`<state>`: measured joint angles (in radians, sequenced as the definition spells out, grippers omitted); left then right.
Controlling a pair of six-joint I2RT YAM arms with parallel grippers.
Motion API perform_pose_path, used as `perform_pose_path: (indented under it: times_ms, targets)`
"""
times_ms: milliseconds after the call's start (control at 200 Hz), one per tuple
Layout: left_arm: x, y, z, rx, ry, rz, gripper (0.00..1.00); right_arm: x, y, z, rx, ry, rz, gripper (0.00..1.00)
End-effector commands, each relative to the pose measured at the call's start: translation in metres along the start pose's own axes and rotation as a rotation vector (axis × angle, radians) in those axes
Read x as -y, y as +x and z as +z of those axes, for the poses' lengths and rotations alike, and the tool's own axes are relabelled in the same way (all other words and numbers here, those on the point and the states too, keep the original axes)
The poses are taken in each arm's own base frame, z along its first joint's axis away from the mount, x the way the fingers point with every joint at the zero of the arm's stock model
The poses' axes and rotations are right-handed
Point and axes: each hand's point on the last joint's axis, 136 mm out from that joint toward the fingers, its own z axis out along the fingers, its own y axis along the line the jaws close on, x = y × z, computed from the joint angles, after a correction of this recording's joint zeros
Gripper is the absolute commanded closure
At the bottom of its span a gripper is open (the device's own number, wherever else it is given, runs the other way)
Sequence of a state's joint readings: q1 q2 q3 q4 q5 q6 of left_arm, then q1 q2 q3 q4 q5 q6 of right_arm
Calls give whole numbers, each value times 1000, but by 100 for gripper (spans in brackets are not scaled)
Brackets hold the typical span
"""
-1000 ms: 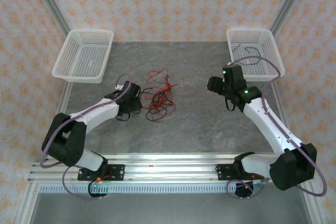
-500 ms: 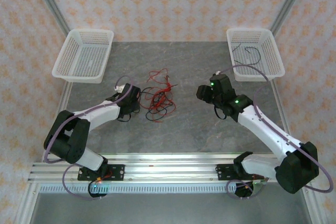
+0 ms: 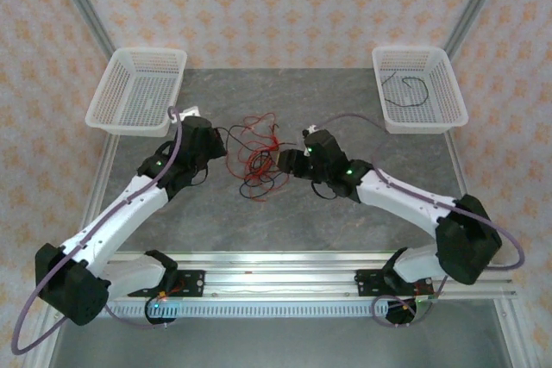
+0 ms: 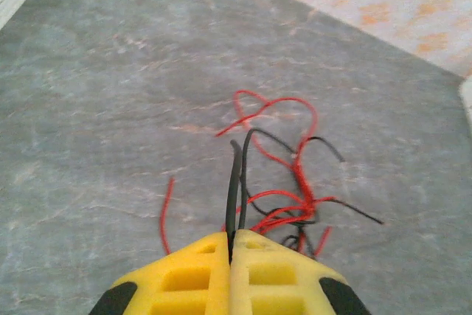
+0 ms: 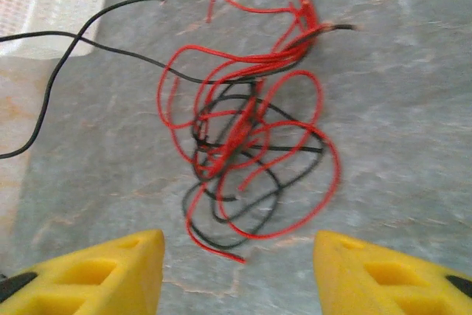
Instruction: Untangle the cables
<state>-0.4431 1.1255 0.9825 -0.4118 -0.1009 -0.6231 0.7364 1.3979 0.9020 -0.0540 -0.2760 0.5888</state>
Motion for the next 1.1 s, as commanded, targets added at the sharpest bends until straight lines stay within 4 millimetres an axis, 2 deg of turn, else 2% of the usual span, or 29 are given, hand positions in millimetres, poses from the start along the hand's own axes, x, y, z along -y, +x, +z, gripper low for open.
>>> perform_pose_path:
  times_ms: [0, 175, 320, 485, 556, 621, 721, 811, 931, 1006, 1096]
  targets:
    - [19, -9, -22, -13, 40, 50, 100, -40, -25, 14, 57, -128, 24, 51]
    - [51, -35, -43, 30, 107, 93, 100, -39, -33, 59, 45, -77, 28, 54]
    - [71, -57, -57, 66, 150, 107, 100, -29, -35, 102, 22, -10, 18, 55]
    - [92, -77, -67, 93, 191, 122, 100, -7, -19, 153, -50, 73, 33, 59]
    - [100, -85, -72, 106, 207, 127, 100, 4, -9, 166, -69, 102, 47, 60]
    - [106, -91, -77, 117, 221, 134, 100, 11, -1, 169, -75, 117, 52, 61]
    - [111, -100, -82, 131, 225, 142, 100, 9, 2, 160, -61, 103, 18, 60]
    - [111, -102, -82, 136, 212, 149, 100, 2, -4, 137, -15, 71, -59, 58]
    - [108, -98, -77, 130, 201, 155, 100, -9, -23, 86, 83, 47, -235, 53]
    - [106, -94, -75, 128, 202, 156, 100, -13, -27, 52, 121, 34, -356, 50]
    - [107, -90, -73, 119, 209, 159, 100, -29, -29, 12, 164, -30, -493, 46]
